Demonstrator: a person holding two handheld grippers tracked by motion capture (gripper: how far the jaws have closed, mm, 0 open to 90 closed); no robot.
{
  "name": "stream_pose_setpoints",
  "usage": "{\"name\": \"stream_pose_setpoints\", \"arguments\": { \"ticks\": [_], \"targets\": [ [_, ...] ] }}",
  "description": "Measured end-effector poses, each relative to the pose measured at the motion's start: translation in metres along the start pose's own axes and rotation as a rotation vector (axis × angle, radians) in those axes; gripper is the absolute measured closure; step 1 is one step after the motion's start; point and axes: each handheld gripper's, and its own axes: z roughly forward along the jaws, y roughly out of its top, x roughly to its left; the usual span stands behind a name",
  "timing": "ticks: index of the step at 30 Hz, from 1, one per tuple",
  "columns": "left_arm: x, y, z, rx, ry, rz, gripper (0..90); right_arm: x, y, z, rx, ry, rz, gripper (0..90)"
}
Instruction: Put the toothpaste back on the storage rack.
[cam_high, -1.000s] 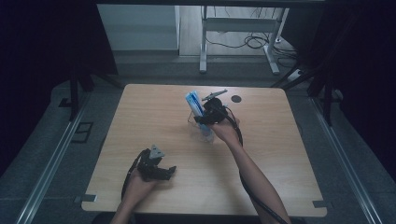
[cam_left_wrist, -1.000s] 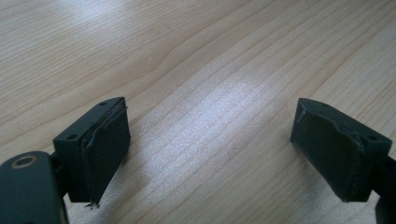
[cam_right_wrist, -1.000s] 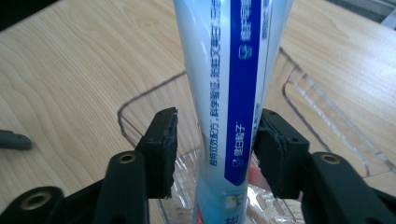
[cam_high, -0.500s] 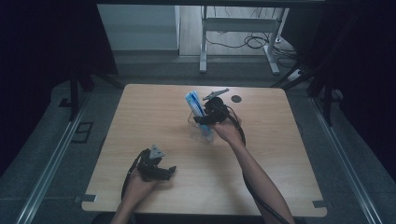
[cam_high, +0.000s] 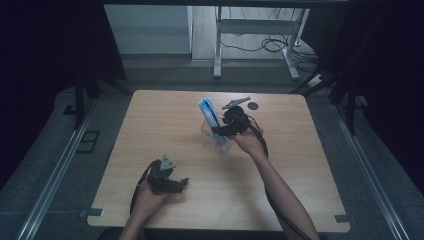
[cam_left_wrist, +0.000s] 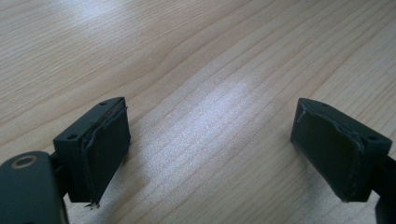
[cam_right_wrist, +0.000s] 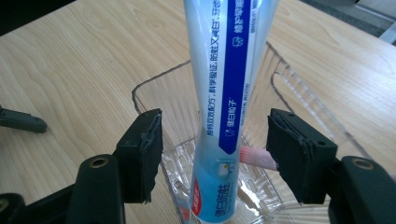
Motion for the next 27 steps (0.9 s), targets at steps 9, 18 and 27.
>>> {"name": "stream_pose_setpoints", "arguments": {
  "ticks": [9, 18, 27],
  "targets": [
    [0.0, 0.0, 0.0, 0.001, -0.001, 0.0, 12.0, -0.001, -0.003, -0.015, -0.029, 0.007, -0.009, 36.1],
    [0.0, 0.0, 0.0, -0.001, 0.001, -0.002, 12.0, 0.001, -0.007, -0.027, -0.043, 0.015, -0.019, 34.0],
    [0.0, 0.0, 0.0, -0.003, 0.001, -0.003, 12.0, 0.0, -0.012, -0.037, -0.045, 0.016, -0.022, 30.5]
  ]
}}
